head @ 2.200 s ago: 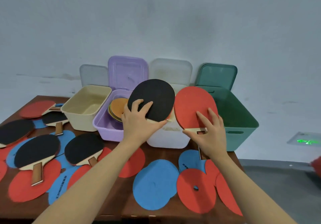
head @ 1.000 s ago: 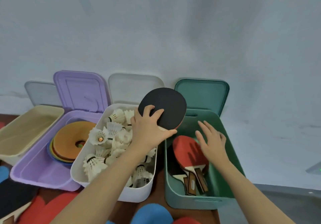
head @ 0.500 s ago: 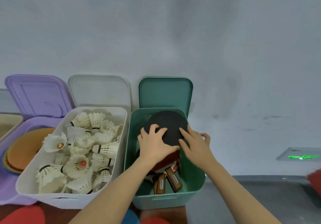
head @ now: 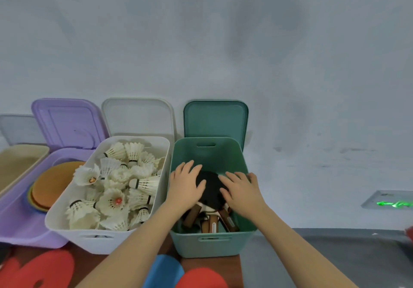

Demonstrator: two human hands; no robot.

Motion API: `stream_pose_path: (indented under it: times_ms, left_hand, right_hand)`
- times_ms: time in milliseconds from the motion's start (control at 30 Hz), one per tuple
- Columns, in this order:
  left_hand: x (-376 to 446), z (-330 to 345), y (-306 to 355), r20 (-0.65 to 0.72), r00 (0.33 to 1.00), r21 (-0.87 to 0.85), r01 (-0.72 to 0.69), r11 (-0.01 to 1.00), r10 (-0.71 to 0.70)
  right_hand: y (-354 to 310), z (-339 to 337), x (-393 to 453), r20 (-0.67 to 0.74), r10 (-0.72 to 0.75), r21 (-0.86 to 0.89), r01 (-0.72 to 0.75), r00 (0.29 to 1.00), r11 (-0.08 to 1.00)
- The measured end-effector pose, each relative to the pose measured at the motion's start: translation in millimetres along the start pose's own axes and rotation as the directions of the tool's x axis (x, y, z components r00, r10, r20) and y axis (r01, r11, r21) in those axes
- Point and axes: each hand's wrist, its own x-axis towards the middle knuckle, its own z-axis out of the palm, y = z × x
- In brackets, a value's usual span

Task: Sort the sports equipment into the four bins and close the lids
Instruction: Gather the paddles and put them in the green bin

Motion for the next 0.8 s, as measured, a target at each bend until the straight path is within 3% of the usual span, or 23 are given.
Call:
stream_pose_path:
  times_ms: [167,533,800]
  left_hand:
    - [-24,-28,-18,-0.122,0.992,0.048,-0.016,0.999,0.022]
    - [-95,-79,-100,-0.177,0.984,0.113,-0.004,0.994,0.024]
    - [-157,-123,-187,-0.189,0.98,0.095,-0.049,0.994,0.067]
  right_hand:
    - [-26,-1,-2,-0.151,-0.079,0.105,0.096,0.985,0.99]
    - [-129,-11,-19,-0.174,-0.127,0.064,0.14,0.976,0.988]
    - [-248,-9,-33,-0.219,-0.068,0.155,0.103,0.973,0.983]
